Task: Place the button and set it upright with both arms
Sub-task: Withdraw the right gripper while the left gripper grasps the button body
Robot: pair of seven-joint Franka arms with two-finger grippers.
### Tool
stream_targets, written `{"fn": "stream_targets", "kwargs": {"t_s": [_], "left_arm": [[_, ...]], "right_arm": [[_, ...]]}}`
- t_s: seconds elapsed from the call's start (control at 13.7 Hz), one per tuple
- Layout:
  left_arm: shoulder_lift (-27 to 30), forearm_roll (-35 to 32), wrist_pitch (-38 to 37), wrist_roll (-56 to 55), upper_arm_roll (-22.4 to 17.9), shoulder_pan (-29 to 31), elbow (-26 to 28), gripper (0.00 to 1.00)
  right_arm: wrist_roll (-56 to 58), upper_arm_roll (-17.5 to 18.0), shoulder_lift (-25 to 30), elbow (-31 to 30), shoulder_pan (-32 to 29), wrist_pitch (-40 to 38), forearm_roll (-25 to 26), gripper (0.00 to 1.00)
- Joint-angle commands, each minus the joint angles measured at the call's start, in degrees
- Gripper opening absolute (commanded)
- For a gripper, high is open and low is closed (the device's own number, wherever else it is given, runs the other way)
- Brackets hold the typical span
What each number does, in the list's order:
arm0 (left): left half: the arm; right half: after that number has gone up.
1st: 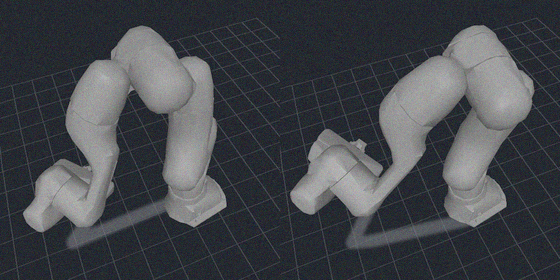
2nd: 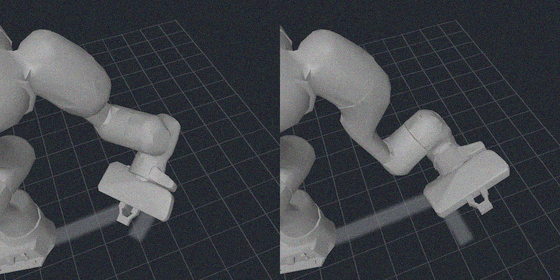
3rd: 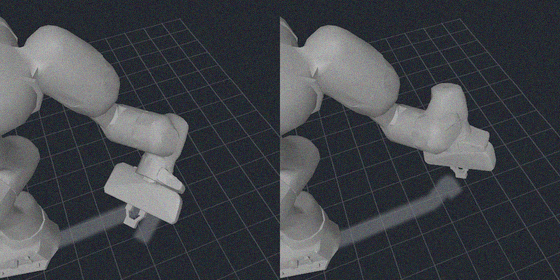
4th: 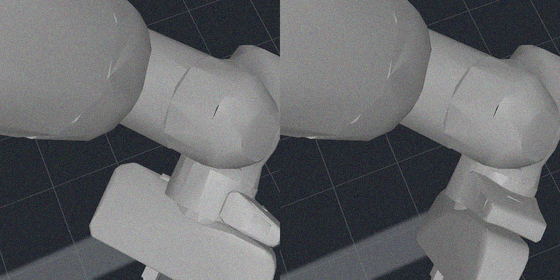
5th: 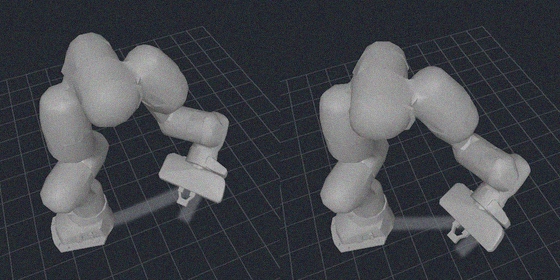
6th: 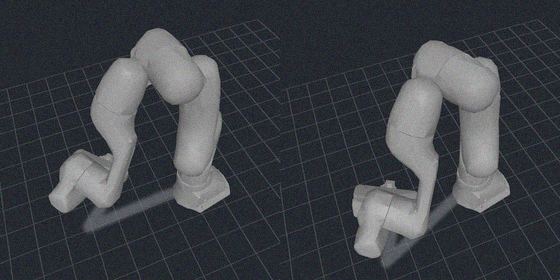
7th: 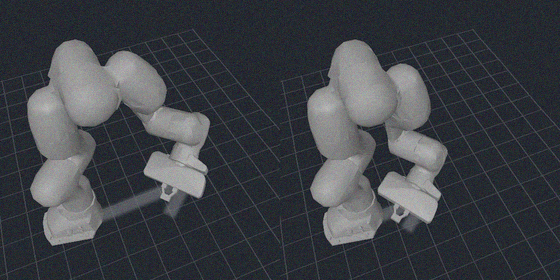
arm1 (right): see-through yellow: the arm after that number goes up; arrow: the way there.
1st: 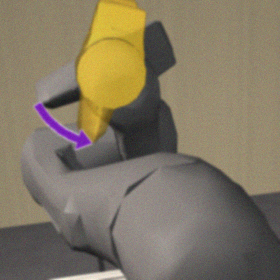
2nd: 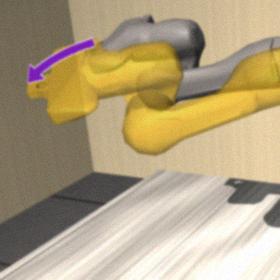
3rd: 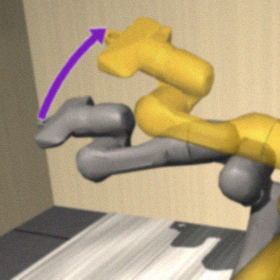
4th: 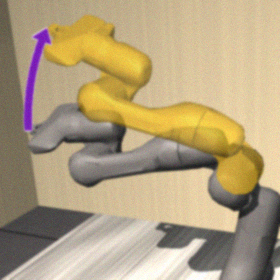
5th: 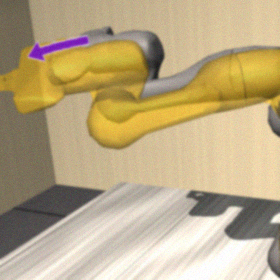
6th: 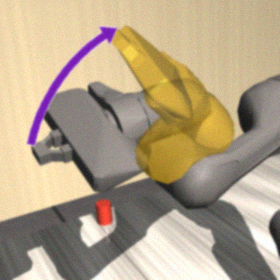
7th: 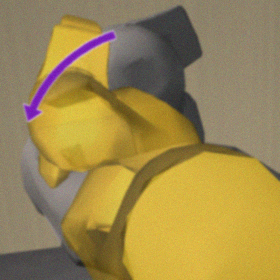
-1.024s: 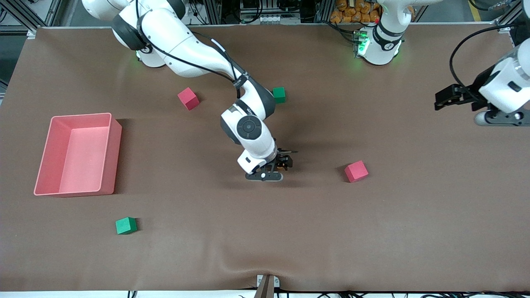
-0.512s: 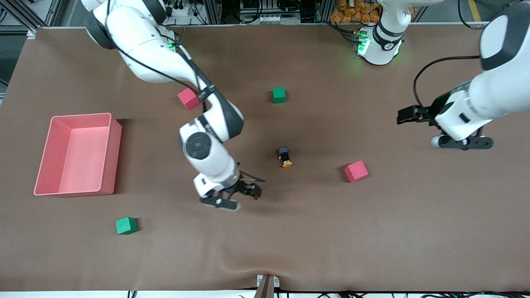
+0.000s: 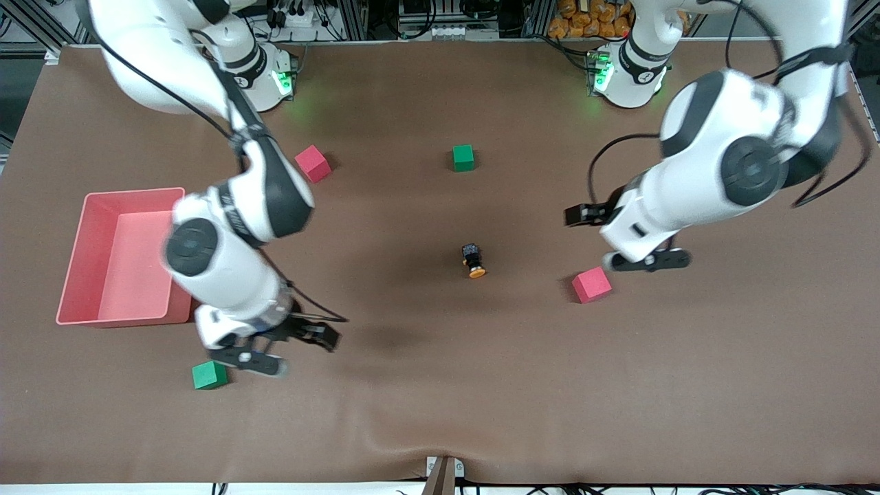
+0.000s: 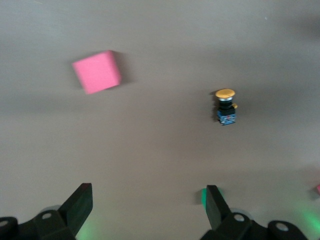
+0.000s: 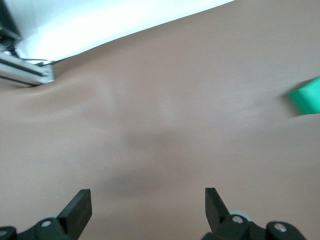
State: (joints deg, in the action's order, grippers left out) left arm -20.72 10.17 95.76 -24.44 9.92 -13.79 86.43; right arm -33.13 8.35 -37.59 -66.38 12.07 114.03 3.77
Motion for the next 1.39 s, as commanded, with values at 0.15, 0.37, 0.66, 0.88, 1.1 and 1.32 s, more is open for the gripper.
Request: {"fn": "stream_targets", "kwargs": {"t_s": [0.15, 0.37, 0.66, 0.88, 1.1, 1.32], "left_arm": [[-10.3, 2.8, 4.5, -3.0, -0.3, -5.1, -3.0, 1.00], [-14.8, 5.2, 7.9, -4.9, -0.3, -6.3, -3.1, 1.00], [-18.2, 12.1, 11.6, -5.3, -0.3, -8.6, -3.2, 1.00], [-22.7, 16.0, 15.0, -5.8, -0.3, -10.3, -6.2, 1.00], [-26.3, 17.3, 18.6, -5.9, -0.3, -11.0, -7.3, 1.00], [-27.5, 17.3, 19.6, -6.1, -0.4, -11.6, -7.6, 1.00]], "right_arm": [[5.4, 9.3, 10.3, -2.0, -14.6, -14.3, 1.9, 1.00], [8.2, 10.1, 16.5, -3.3, -16.0, -20.2, 2.4, 1.00], [9.0, 5.8, 26.8, -10.4, -14.9, -23.2, 1.9, 1.00], [13.9, 0.2, 34.6, -19.6, -11.4, -21.5, 1.2, 1.00], [21.8, -3.2, 38.5, -23.7, -11.1, -21.0, -2.2, 1.00], [23.5, -3.5, 47.1, -36.2, -10.9, -15.3, -2.4, 1.00]]}}
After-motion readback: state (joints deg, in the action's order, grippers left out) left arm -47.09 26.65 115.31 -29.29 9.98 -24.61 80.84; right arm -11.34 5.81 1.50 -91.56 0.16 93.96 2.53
